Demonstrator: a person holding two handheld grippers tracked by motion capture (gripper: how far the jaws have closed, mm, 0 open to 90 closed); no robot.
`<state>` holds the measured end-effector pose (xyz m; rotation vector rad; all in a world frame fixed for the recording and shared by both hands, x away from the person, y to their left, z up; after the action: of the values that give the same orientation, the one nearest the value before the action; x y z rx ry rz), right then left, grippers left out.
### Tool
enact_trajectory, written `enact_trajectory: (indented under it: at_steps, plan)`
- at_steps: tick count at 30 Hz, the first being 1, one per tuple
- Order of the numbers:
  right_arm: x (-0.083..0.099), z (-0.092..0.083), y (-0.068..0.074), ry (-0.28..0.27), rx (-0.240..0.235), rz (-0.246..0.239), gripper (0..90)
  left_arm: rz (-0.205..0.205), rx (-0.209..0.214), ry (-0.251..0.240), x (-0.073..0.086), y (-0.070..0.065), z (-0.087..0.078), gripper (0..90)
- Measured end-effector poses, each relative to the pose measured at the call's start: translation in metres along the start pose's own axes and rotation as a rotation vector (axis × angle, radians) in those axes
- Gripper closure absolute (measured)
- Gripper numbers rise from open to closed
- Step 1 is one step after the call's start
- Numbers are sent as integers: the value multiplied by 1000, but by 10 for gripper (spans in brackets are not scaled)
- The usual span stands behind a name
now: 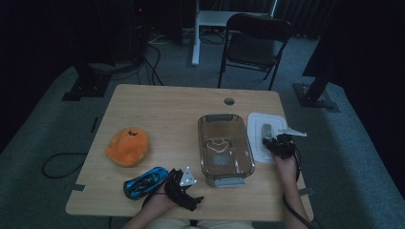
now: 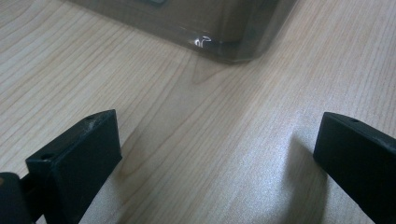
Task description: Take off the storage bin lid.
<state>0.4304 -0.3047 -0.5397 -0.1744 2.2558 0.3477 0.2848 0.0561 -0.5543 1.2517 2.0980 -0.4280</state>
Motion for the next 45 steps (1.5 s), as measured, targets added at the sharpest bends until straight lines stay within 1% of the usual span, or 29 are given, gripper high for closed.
enact_trajectory:
  at_steps: [2,4,5,7,10,12,13,15,16,17,20,21,23,25,27,28,29,31,34,35,40,45]
  plan:
    - [0,1,0,1,2,-3,657,-1,0,0,0,0,0,13]
    - [0,2,0,15,9,-14,597,-1,-1,1,0,0,0,13]
    - [0,2,1,19,10,-15,582,-1,-1,0,0,0,0,13]
    - [-1,-1,2,8,8,-17,527,2,2,0,-1,0,1,13]
    - [-5,-9,1,-11,29,-19,465,3,7,-2,-1,-1,1,13]
    - [-7,-13,0,-16,41,-17,385,4,6,0,-2,-1,2,13]
    - [-8,-16,-1,-20,42,-17,367,4,5,1,-2,-1,2,13]
    - [-10,-21,-1,-30,49,-8,301,7,1,7,-3,-2,1,13]
    - [-11,-24,-2,-30,37,-3,246,12,5,8,-4,-3,0,13]
    - [-11,-26,-1,-32,16,-11,200,10,6,7,-5,-3,-2,13]
    - [-11,-31,-1,-42,23,-17,196,8,12,-2,-8,-3,-6,13]
    - [-11,-35,0,-46,26,-29,187,1,4,-8,-11,-1,-11,13]
    - [-10,-37,2,-53,35,-44,182,-21,6,-23,-15,1,-17,13]
    - [-10,-40,4,-60,35,-61,168,-31,-5,-35,-19,4,-24,13]
    - [-10,-43,6,-60,32,-73,168,-48,-31,-37,-23,10,-30,13]
    - [-10,-43,6,-60,32,-73,168,-48,-31,-37,-23,10,-30,13]
    - [-10,-44,8,-65,25,-77,168,-57,-53,-38,-26,18,-34,13]
    - [-11,-48,13,-71,14,-93,158,-66,-84,-32,-30,26,-38,13]
    - [-12,-52,20,-82,6,-110,140,-71,-118,-30,-34,38,-40,13]
    - [-11,-53,22,-85,3,-113,140,-73,-127,-24,-36,44,-41,13]
    - [-10,-60,34,-95,-4,-143,137,-85,-155,-20,-43,65,-42,13]
    - [-3,-63,43,-79,-20,-166,137,-111,-179,-28,-51,87,-38,13]
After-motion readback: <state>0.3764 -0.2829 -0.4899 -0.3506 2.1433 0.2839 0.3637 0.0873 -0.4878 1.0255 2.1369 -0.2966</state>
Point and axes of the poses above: each handheld gripper's, and its own axes: z roughly forward along the jaws, x roughly out of its underside, y roughly to its left, the point moved 4 cm from there along z, roughly forward along the jaws, and after that the axes turned 2 degrees about z, right-handed, at the moved point
